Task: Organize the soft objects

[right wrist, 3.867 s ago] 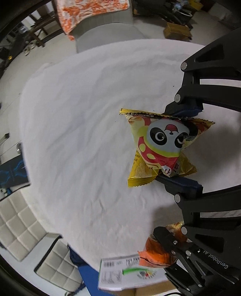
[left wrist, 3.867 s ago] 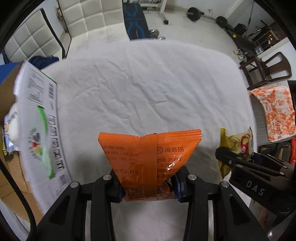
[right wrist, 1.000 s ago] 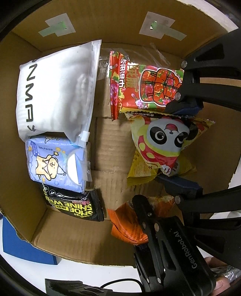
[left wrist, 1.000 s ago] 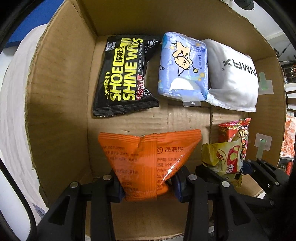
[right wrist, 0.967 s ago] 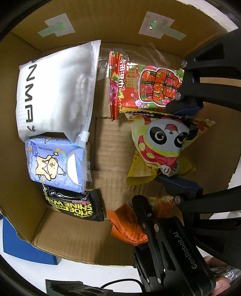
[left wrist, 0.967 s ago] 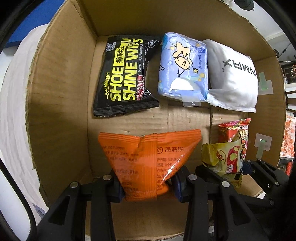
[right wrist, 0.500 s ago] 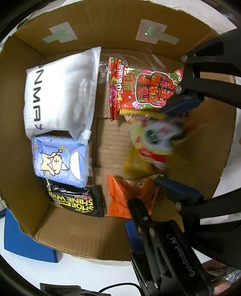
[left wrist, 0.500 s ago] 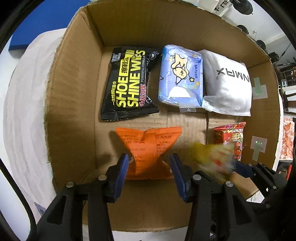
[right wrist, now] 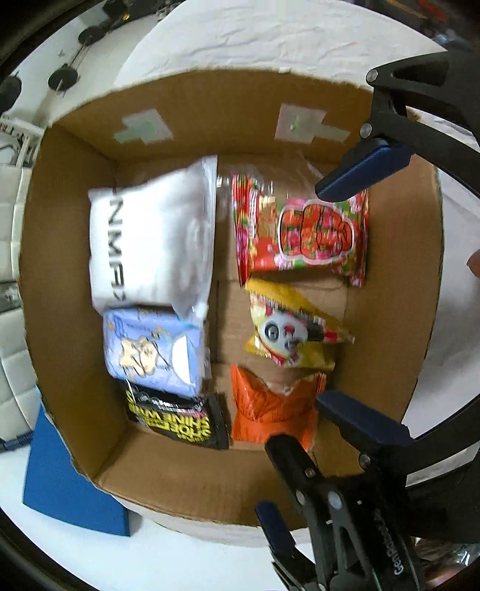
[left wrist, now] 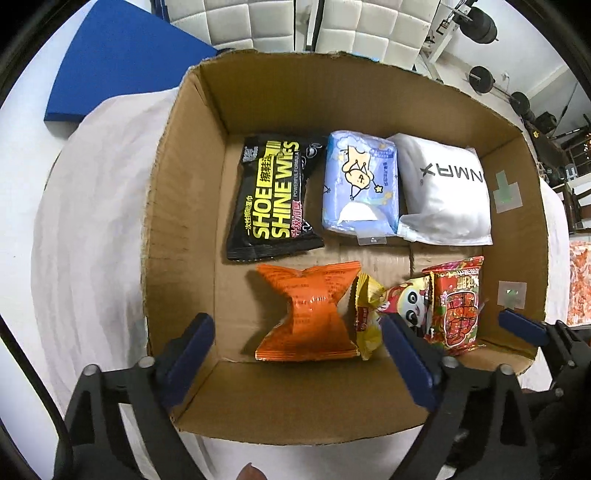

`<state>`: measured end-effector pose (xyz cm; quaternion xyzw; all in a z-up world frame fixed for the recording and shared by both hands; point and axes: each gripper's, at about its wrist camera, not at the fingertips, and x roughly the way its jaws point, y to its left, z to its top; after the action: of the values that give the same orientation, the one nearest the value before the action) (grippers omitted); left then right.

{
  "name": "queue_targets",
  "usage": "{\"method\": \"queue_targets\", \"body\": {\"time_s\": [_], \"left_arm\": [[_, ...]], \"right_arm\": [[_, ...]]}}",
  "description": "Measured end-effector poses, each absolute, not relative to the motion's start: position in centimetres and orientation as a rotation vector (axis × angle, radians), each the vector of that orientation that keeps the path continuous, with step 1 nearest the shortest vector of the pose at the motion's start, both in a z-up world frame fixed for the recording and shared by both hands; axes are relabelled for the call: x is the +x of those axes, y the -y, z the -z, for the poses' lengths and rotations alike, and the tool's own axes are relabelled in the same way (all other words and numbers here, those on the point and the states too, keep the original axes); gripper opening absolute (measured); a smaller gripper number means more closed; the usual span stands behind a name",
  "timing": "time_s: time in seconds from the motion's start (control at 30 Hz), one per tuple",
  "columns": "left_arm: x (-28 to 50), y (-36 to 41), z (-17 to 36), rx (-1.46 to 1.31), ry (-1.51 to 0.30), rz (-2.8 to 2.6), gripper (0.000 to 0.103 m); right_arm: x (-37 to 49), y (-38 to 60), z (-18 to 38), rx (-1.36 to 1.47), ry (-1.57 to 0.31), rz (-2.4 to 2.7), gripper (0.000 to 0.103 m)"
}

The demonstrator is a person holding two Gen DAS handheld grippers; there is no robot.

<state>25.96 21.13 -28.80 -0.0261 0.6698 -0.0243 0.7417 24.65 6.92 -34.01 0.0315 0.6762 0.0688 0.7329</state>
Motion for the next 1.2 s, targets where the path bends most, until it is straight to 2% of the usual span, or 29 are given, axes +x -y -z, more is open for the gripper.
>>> {"method": "queue_targets", "body": {"time_s": [0.07, 0.53, 0.77, 1.2], "left_arm": [[25.8, -21.1, 28.6, -0.061, -1.459, 0.046, 0.102], [25.4, -20.6, 27.7, -0.043, -1.402, 0.015, 0.103], [24.3, -19.3, 24.9, -0.034, -1.357, 0.015, 0.103], [16.5, -16.6, 11.5, -0.031, -1.134, -0.035, 0.103]], "right_arm": [[24.5, -6.3, 33.6, 0.069, -1.475, -0.128, 0.103], [24.0, -2.3, 31.0, 0.075, -1.456, -0.062, 0.103], [23.0, -1.7, 28.8, 0.073, -1.419, -0.064, 0.103], [14.8, 2.8, 14.0, 0.103, -1.23, -0.099, 0.103]]}}
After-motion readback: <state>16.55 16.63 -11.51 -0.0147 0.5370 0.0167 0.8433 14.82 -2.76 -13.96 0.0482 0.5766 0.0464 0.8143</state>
